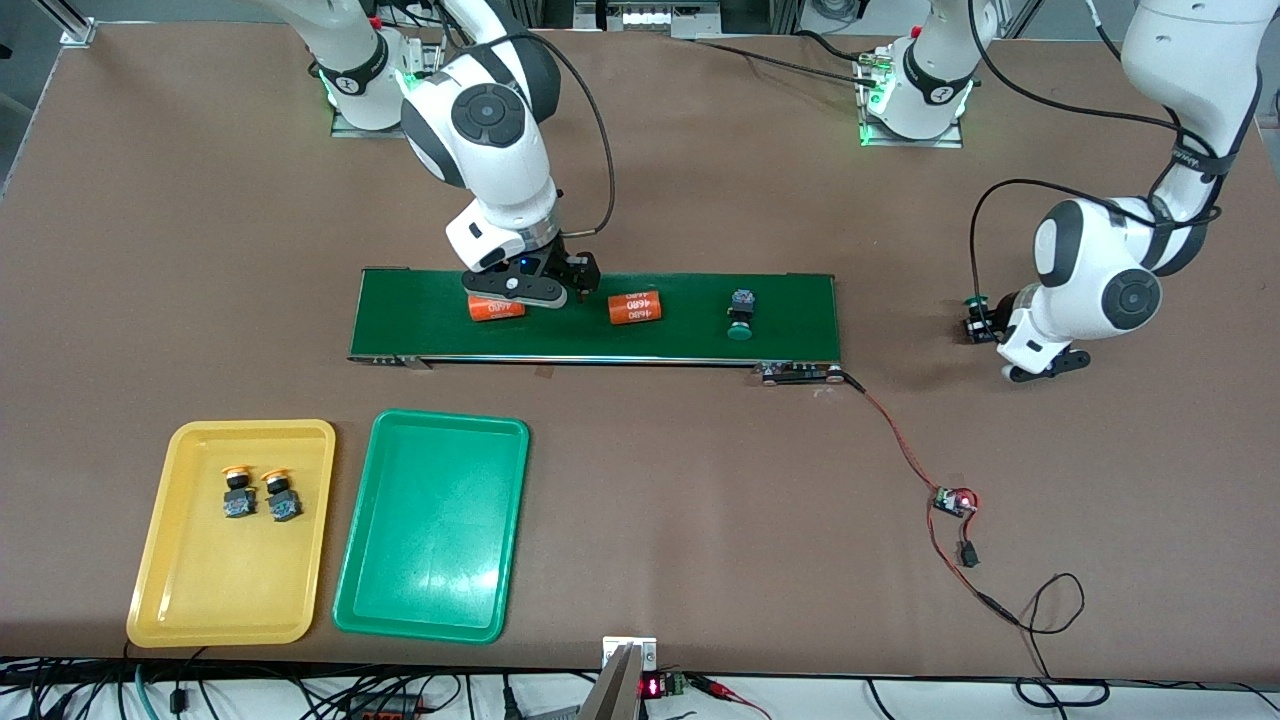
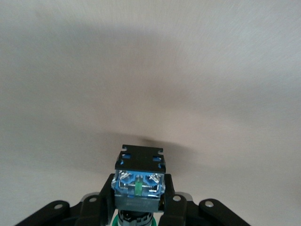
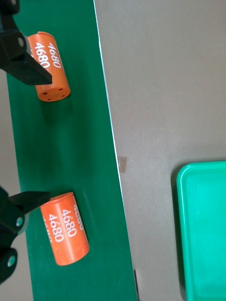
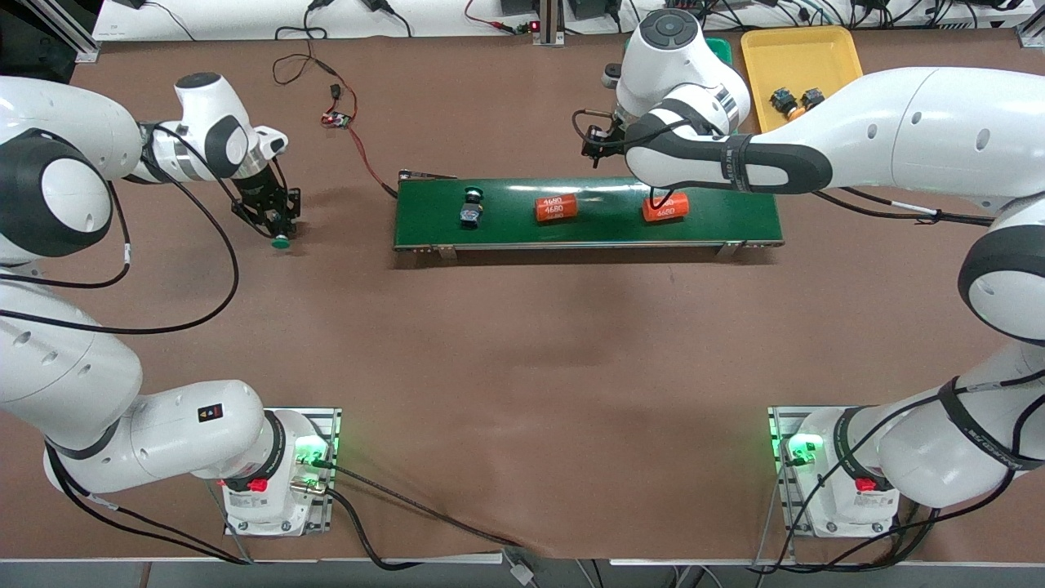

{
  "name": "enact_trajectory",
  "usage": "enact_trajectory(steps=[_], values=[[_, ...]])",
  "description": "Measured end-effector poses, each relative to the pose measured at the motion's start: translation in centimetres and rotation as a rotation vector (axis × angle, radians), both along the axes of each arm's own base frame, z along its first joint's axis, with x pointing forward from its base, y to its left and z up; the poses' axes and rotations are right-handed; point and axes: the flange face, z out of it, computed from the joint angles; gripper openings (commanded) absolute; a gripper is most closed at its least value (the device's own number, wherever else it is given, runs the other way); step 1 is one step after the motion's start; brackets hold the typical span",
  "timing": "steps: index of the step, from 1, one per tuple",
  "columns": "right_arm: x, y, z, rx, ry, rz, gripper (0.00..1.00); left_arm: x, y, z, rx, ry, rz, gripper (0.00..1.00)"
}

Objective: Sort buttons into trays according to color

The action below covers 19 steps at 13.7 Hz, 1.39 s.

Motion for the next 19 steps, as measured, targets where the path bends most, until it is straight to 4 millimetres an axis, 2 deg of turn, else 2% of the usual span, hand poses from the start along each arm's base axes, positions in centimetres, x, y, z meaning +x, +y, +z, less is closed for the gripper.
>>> enact_trajectory(steps=[1,2,4,6,8,13,19], values=[[0.0,0.0,-0.4,-0.003,0.004,-0.004,1.00,0.7,-0.9,1.9,0.000,0.012,-0.023,0.06],[0.1,0.0,-0.6,-0.009,0.002,-0.007,1.00,1.6,-2.7,4.1,-0.003,0.030,-0.059,0.06],[0.1,0.0,-0.8,-0.019,-0.007,-0.009,1.00,3.0,-8.2,8.1,-0.015,0.041,-0.154,0.06],[0.2,-0.1,-0.8,-0.020,-0.008,-0.011,1.00,3.3,-14.2,10.1,-0.066,0.023,-0.216,0.07],[0.4,-0.3,-0.8,-0.022,-0.009,-0.016,1.00,2.7,-17.9,10.2,-0.128,0.030,-0.229,0.08],[0.6,-0.5,-0.9,-0.024,-0.010,-0.020,1.00,2.1,-23.1,8.0,-0.181,0.013,-0.294,0.08],[0.4,-0.3,-1.6,-0.029,0.001,-0.017,1.00,1.0,-26.4,6.4,-0.201,0.028,-0.345,0.10]])
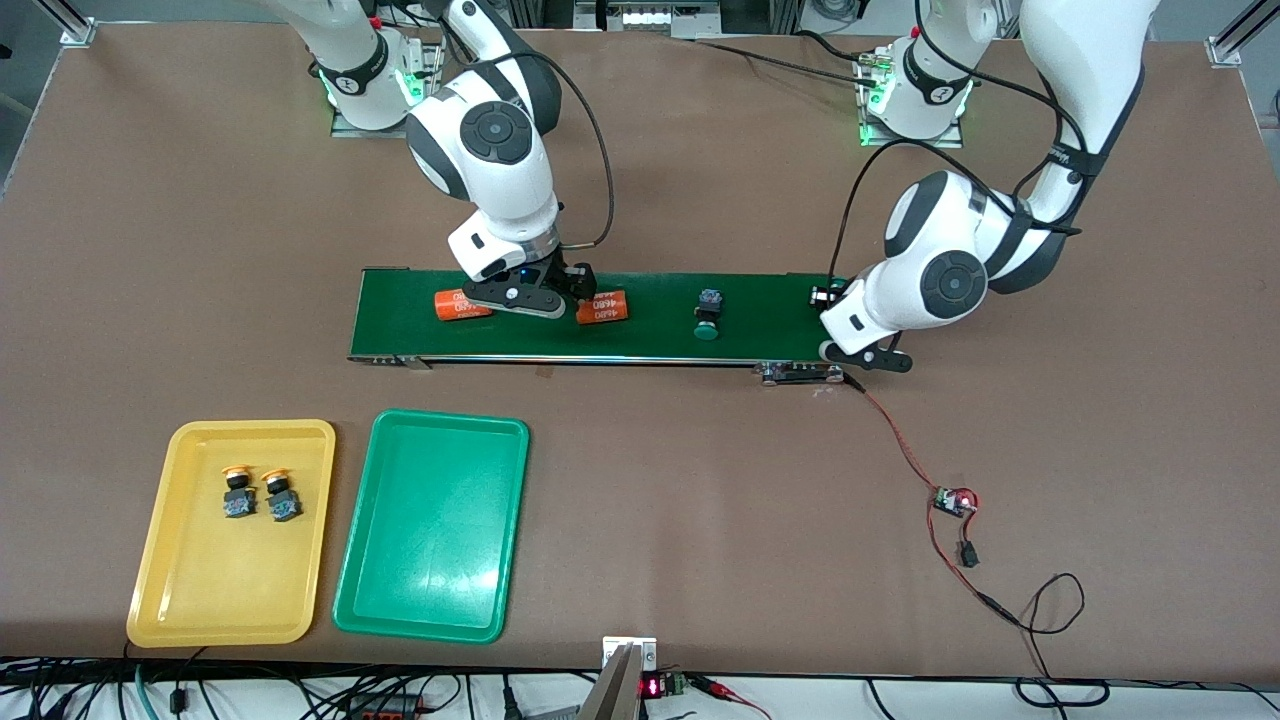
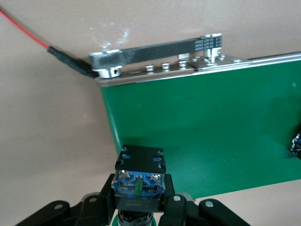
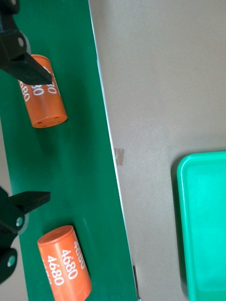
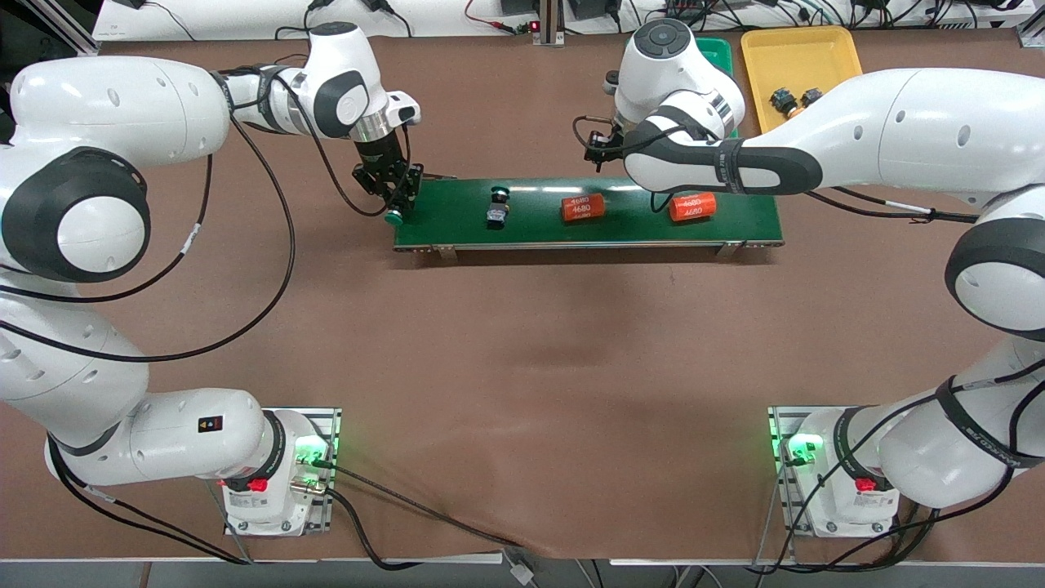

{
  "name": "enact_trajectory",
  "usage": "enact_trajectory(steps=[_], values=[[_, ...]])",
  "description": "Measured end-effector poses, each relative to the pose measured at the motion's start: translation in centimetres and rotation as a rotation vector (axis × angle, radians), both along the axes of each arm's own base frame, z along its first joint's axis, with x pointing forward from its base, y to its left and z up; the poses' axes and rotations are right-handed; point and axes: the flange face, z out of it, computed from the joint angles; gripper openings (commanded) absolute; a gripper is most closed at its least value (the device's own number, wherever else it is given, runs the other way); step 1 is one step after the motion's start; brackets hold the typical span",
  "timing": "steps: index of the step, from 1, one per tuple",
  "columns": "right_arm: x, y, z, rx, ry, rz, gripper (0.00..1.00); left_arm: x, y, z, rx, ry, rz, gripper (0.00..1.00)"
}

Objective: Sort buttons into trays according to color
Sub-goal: 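Place the second green button on the belt with the left gripper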

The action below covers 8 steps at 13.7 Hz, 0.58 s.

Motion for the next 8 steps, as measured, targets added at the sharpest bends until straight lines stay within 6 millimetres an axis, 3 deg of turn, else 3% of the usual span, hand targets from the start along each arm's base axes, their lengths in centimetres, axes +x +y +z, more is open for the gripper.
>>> enact_trajectory(steps=[3,4,5,6,8], values=[[0.2,-0.2,0.0,0.000,-0.001,-0.004,1.00,-0.2,-0.6,-0.8,-0.009,0.002,-0.006,0.12],[0.2,-0.2,0.0,0.001,-0.002,-0.004,1.00,-0.2,-0.8,-1.1,-0.012,0.002,-0.008,0.19],[0.2,-0.1,0.1,0.003,-0.004,-0.004,1.00,-0.2,-0.9,-1.3,-0.015,0.002,-0.009,0.47],[0.2,-0.1,0.1,0.005,-0.007,-0.002,1.00,-0.3,-1.1,-1.6,-0.018,0.002,-0.010,0.99],[0.2,0.2,0.1,0.016,-0.015,-0.014,1.00,-0.3,-1.2,-1.9,-0.020,0.004,-0.011,1.00]])
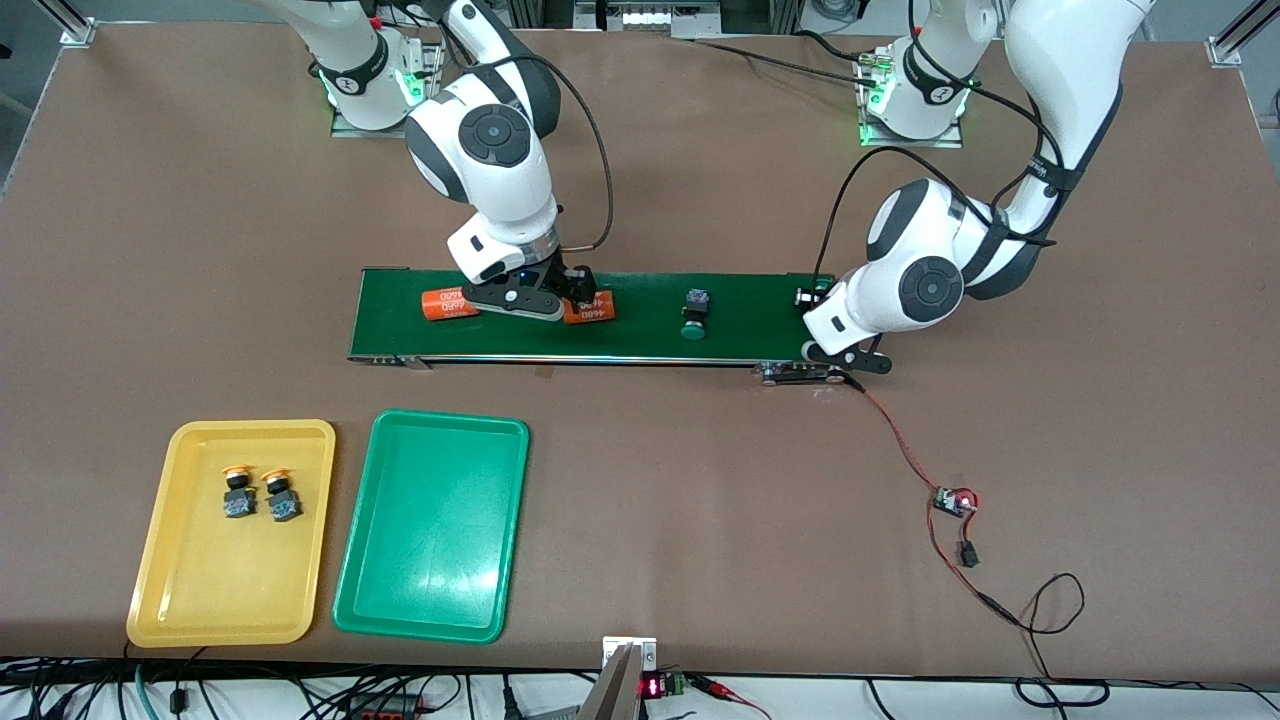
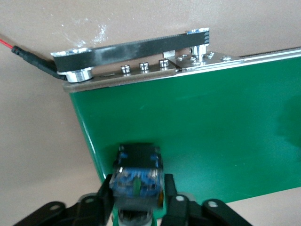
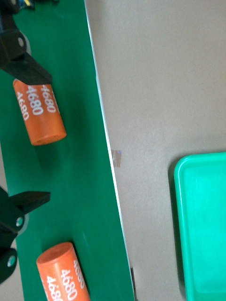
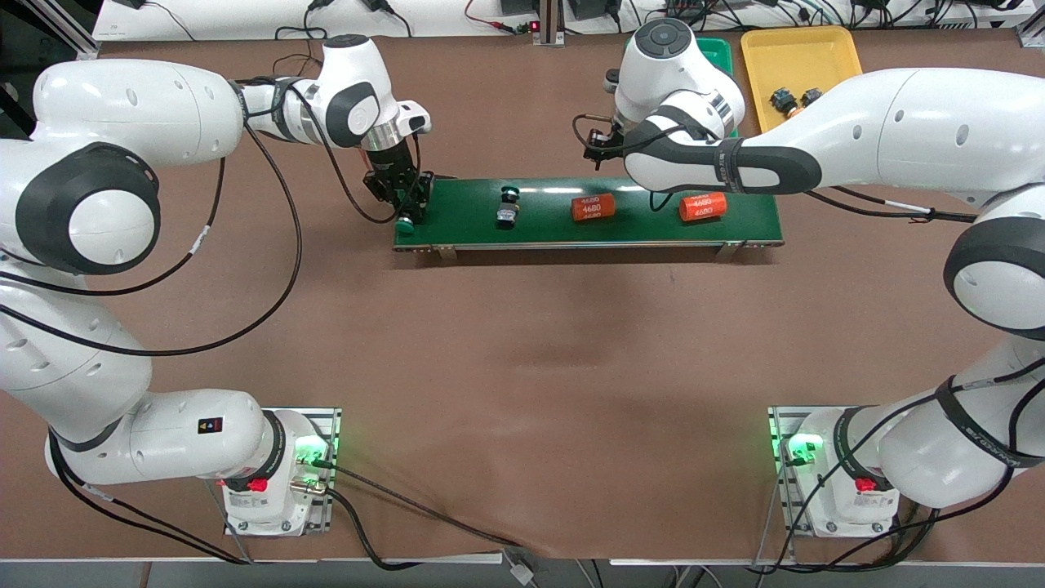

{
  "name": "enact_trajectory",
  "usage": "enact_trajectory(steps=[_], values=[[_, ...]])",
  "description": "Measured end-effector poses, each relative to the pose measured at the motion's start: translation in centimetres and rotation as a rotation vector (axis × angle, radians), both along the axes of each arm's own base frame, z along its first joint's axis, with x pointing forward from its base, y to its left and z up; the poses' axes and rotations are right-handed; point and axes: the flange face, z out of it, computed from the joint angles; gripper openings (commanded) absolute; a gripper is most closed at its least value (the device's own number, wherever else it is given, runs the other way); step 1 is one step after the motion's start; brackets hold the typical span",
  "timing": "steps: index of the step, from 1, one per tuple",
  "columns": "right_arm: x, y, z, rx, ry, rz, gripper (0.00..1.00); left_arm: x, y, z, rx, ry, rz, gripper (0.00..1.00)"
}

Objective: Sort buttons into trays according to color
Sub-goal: 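Place the second green button on the belt with the left gripper, then grasp a green button on the belt with the right gripper while the left gripper withdraws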

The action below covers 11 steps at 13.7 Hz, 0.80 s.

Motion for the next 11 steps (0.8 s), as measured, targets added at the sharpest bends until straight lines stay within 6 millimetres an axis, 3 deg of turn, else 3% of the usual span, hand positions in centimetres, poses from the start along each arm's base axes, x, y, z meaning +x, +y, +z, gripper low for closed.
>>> enact_trajectory(steps=[3,5,8,11], values=[[-0.9,1.8,-0.9,0.031,-0.010,-0.046,1.00,0.3,-0.1,0.6,-0.002,-0.016,0.001,1.00],[-2.3,3.5,-2.1,0.029,0.000,-0.058,1.00,1.1,-0.2,2.8,-0.007,-0.066,0.004,1.00],[-3.3,5.9,-3.3,0.023,-0.008,-0.049,1.00,2.8,0.5,9.9,0.003,-0.186,0.018,1.00],[-2.8,8.3,-3.8,0.020,-0.039,-0.001,1.00,4.1,6.1,17.0,0.041,-0.284,0.021,1.00]])
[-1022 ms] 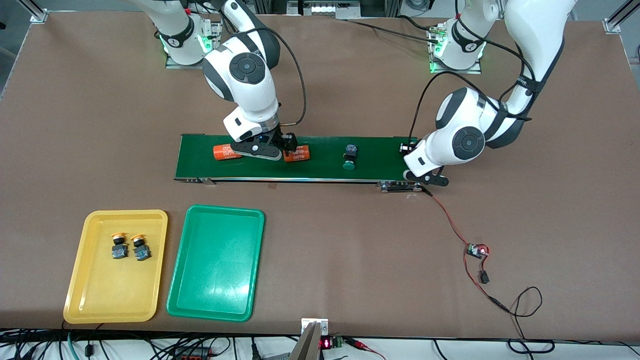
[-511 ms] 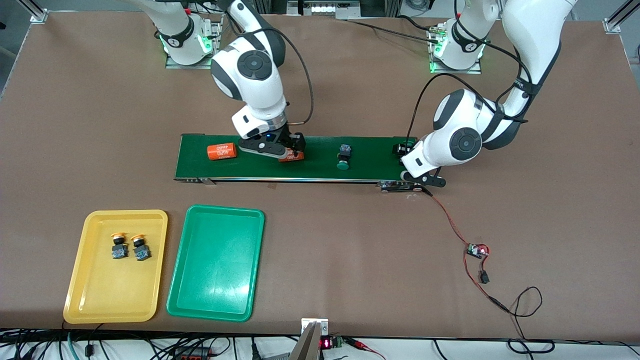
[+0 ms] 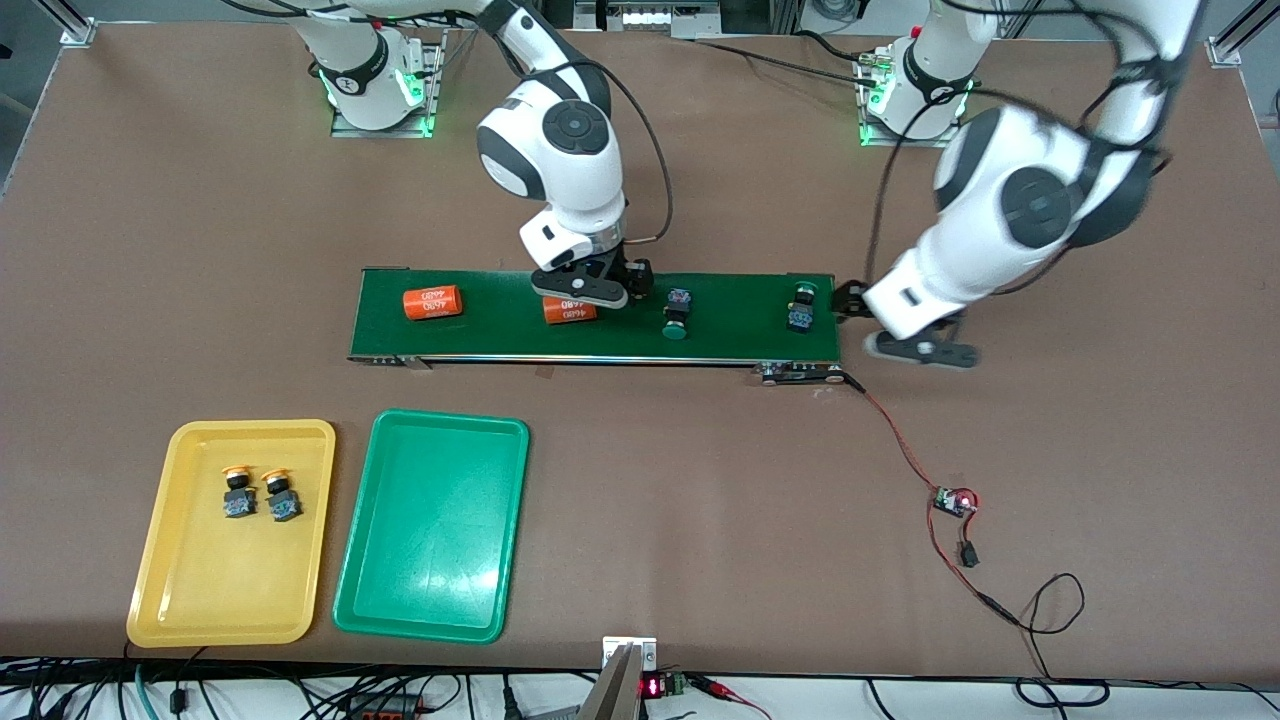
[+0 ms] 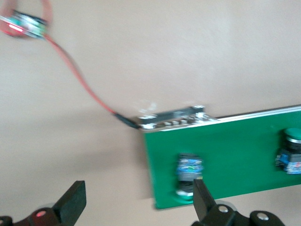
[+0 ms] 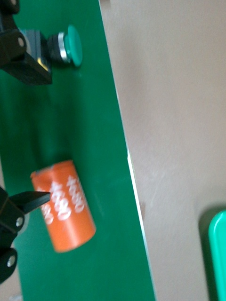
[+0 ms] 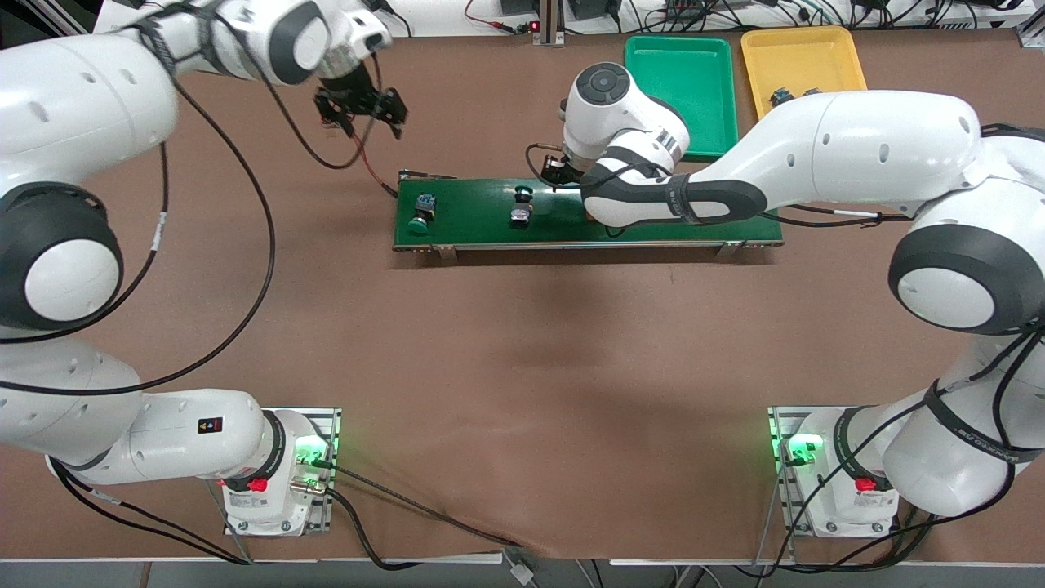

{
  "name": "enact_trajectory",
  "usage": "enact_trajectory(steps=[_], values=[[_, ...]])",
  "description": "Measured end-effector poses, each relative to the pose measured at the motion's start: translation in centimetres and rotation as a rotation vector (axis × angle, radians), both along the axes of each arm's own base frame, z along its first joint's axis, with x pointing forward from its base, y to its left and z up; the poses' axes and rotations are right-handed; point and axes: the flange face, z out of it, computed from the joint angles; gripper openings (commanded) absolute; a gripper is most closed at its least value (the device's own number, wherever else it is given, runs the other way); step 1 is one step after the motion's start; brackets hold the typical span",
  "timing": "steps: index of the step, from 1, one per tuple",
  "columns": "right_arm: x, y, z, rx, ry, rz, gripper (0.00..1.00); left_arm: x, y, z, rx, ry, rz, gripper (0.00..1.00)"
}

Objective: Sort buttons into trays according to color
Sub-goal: 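Grasp a green button on the belt with the right gripper while the left gripper withdraws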

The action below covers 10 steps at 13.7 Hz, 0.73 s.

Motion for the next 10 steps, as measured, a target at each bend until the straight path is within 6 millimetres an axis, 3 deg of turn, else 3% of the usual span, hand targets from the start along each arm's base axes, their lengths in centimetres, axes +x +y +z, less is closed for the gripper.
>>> enact_trajectory(steps=[2,4,8,10], values=[[0.2,1.2,-0.3,0.003,-0.008,0.023,1.00,0.0,5.1,3.0,0.028,-0.014,-0.029,1.00],[-0.4,2.3,-1.0,-0.001,-0.001,0.042,1.00,-0.5,8.7,5.6,0.082,-0.006,-0.059,1.00],[-1.2,2.7,-2.1,-0.029,0.022,0.053,1.00,-0.7,9.8,14.2,0.144,0.011,-0.060,1.00],[-1.1,2.6,-2.1,-0.032,0.023,0.051,1.00,-0.3,10.9,16.4,0.116,-0.013,-0.030,1.00]])
